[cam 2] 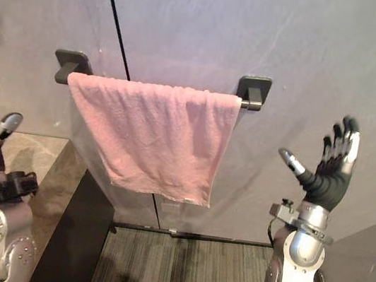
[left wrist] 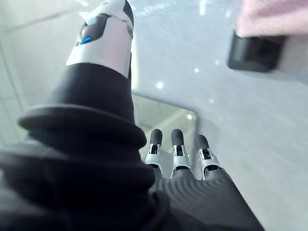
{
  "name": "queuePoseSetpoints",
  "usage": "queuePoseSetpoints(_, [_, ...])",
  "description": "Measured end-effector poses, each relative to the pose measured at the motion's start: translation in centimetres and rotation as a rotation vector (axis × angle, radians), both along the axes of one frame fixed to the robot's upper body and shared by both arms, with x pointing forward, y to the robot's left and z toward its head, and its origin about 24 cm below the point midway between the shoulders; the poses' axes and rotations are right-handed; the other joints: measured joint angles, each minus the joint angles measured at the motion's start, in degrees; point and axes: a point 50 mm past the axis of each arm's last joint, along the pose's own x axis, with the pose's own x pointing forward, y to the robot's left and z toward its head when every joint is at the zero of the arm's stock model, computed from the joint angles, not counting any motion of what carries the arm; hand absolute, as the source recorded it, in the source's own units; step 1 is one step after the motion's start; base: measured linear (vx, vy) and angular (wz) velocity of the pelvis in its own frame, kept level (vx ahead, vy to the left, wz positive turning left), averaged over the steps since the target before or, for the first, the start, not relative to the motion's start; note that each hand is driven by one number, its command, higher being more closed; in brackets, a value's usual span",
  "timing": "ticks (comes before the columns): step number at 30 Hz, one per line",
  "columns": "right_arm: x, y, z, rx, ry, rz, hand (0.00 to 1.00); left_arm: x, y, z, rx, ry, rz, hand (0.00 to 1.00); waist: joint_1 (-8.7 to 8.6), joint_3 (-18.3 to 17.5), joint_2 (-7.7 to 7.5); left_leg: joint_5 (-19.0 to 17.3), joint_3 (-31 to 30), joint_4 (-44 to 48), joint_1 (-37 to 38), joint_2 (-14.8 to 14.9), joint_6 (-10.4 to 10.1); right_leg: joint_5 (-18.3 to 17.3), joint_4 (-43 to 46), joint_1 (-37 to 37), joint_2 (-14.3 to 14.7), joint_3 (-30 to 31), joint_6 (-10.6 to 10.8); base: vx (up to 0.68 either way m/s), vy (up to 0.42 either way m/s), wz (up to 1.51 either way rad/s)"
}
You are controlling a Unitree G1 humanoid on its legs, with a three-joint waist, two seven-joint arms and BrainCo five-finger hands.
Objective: Organize washtable
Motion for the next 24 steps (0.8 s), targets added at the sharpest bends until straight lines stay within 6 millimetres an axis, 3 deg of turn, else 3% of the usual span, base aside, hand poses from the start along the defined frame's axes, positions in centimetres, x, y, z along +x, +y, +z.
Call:
queuePoseSetpoints(2, [-0.1, 2.8, 3.0, -0.038, -0.167, 0.213, 0.0, 0.5, -1.7, 1.5, 0.045, -0.081, -0.147, 0.0, -0.04, -0.13, -0.03, -0.02, 0.1, 0.0, 0.49, 0.01, 0.01, 0.0, -0.01, 0.44, 0.04, 0.44, 0.0, -0.02, 0.003, -0.01])
queuePoseSetpoints(4, [-0.3, 4.9, 4.4, -0.055, -0.261, 0.378, 0.0, 0.9, -3.0, 2.2, 0.068, -0.122, -0.274, 0.0, -0.03, -0.17, -0.08, -0.02, 0.32, 0.03, 0.53, 0.0, 0.02, 0.06, -0.01, 0.41, 0.05, 0.71, -0.02, -0.04, 0.006, -0.05])
queuePoseSetpoints(6, [-0.4, 8.1, 5.2, -0.064, -0.31, 0.62, 0.0, 1.5, -5.5, 2.7, 0.093, -0.157, -0.489, 0.0, 0.02, -0.83, -0.13, -0.02, 0.43, 0.02, 0.54, 0.0, 0.03, 0.09, 0.0, 0.36, 0.06, 0.82, 0.0, -0.04, 0.003, -0.03])
queuePoseSetpoints(8, [-0.5, 9.3, 5.2, -0.061, -0.313, 0.72, 0.0, 1.6, -6.7, 2.6, 0.101, -0.157, -0.591, 0.0, 0.03, -1.02, -0.14, -0.04, 0.51, 0.02, 0.58, -0.02, 0.06, 0.1, 0.02, 0.37, 0.05, 0.9, 0.0, 0.0, 0.0, 0.0])
queuePoseSetpoints(13, [-0.1, 10.7, 4.1, -0.058, -0.246, 0.897, 0.0, 2.2, -8.8, 1.2, 0.11, -0.084, -0.811, 0.0, 0.02, -1.06, -0.16, -0.04, 0.64, 0.0, 0.66, -0.04, 0.07, 0.14, 0.12, 0.37, 0.06, 1.01, 0.02, 0.0, 0.0, 0.0])
queuePoseSetpoints(17, [0.5, 11.8, 2.4, -0.105, -0.131, 1.026, 0.0, 2.9, -10.3, -1.2, 0.173, 0.064, -0.971, 0.0, -0.11, -1.07, -0.16, -0.04, 0.83, -0.02, 0.77, -0.01, 0.08, 0.17, 0.02, 0.37, 0.12, 1.19, -0.01, 0.0, 0.0, 0.0])
queuePoseSetpoints(24, [1.5, 12.5, -0.5, -0.173, 0.053, 1.122, 0.0, 3.0, -10.3, -4.9, 0.211, 0.264, -1.052, 0.0, -0.09, -1.07, -0.18, -0.11, 1.29, -0.16, 0.96, 0.01, 0.14, 0.18, -0.01, 0.3, 0.16, 1.55, 0.01, -0.01, 0.001, -0.02])
